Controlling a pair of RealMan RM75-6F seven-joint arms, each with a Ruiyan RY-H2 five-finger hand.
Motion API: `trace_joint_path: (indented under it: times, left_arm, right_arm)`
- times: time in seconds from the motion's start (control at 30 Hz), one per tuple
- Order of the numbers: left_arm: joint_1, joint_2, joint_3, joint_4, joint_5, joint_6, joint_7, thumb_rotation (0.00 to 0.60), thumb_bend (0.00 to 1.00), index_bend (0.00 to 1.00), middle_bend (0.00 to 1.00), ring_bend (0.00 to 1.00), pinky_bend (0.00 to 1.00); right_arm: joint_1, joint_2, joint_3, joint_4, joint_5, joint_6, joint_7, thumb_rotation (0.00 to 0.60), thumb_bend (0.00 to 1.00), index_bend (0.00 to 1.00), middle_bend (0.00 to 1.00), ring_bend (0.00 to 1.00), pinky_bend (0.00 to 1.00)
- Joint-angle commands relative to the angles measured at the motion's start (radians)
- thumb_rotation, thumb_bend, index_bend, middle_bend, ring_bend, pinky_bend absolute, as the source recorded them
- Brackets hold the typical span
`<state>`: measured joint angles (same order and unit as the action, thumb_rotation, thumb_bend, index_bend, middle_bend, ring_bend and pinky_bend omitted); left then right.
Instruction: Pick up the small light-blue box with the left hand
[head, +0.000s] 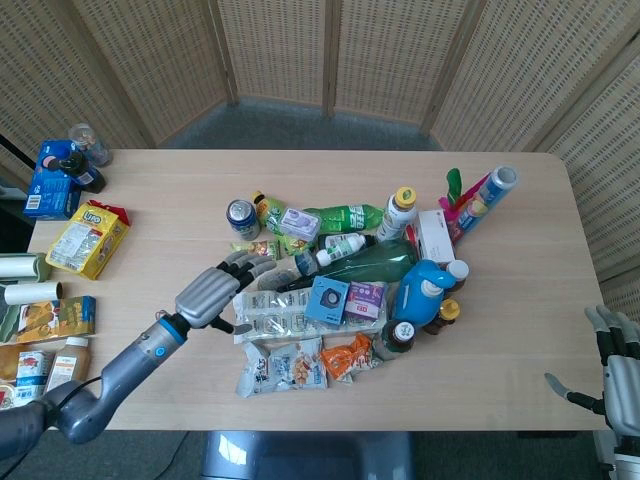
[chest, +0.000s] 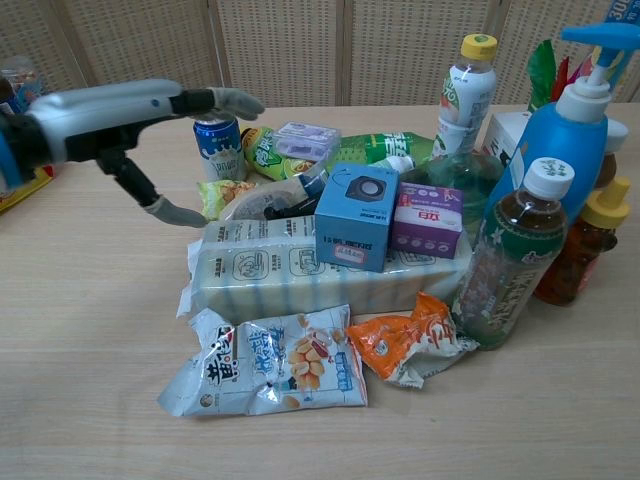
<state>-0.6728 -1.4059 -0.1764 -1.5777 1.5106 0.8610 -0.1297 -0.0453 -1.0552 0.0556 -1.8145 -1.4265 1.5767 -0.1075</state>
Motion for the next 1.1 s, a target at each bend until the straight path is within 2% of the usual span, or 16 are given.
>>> trace_joint_path:
  times: [0.03,0.5,0.63,0.67,0.73,0.8,0.83,1.0,1.1]
  left_arm:
    - [-0.066,-0.074,-0.023,0.059,-0.043,-0.059,-0.012,0.600,0.17,0.00,0.00,0.00,0.00]
    - [-0.224,-0.324,-0.071,0.255,-0.163,-0.147,-0.017,0.600,0.17,0.00,0.00,0.00,0.00]
    - [-0.257,-0.393,-0.083,0.329,-0.203,-0.163,-0.008,0.600,0.17,0.00,0.00,0.05,0.00]
    - [-0.264,-0.409,-0.087,0.344,-0.210,-0.164,-0.008,0.600,0.17,0.00,0.00,0.07,0.00]
    - [-0.275,-0.448,-0.099,0.381,-0.222,-0.148,-0.007,0.600,0.17,0.02,0.02,0.18,0.00]
    - [-0.283,-0.487,-0.111,0.415,-0.235,-0.125,-0.005,0.600,0.17,0.11,0.11,0.34,0.02]
    - [-0.287,-0.502,-0.116,0.430,-0.241,-0.119,-0.003,0.600,0.17,0.17,0.16,0.42,0.08]
    - [-0.304,-0.557,-0.147,0.473,-0.267,-0.093,-0.020,0.600,0.17,0.39,0.28,0.58,0.36]
    - [-0.297,-0.564,-0.150,0.477,-0.252,-0.052,-0.034,0.600,0.17,0.42,0.33,0.60,0.39]
  right_arm:
    - [-0.001,0.003,0.003,-0.002,0.005,-0.001,-0.003,0.491,0.03,0.00,0.00,0.00,0.00]
    - [-0.010,0.006,0.012,0.006,0.036,-0.007,0.004,0.490,0.03,0.00,0.00,0.00,0.00]
    - [-0.017,0.010,0.011,0.007,0.042,-0.004,0.008,0.494,0.04,0.00,0.00,0.00,0.00]
    - [-0.019,0.010,0.011,0.007,0.043,-0.002,0.009,0.493,0.04,0.00,0.00,0.00,0.00]
    - [-0.023,0.010,0.010,0.007,0.045,0.000,0.010,0.493,0.04,0.00,0.00,0.00,0.00]
    - [-0.028,0.010,0.009,0.007,0.047,0.005,0.010,0.493,0.04,0.00,0.00,0.00,0.00]
    - [-0.030,0.011,0.008,0.006,0.048,0.005,0.011,0.494,0.04,0.00,0.00,0.00,0.00]
    - [-0.035,0.013,0.008,0.000,0.046,0.011,0.007,0.492,0.04,0.00,0.00,0.00,0.00]
    - [-0.040,0.012,0.007,0.000,0.044,0.016,0.009,0.493,0.04,0.00,0.00,0.00,0.00]
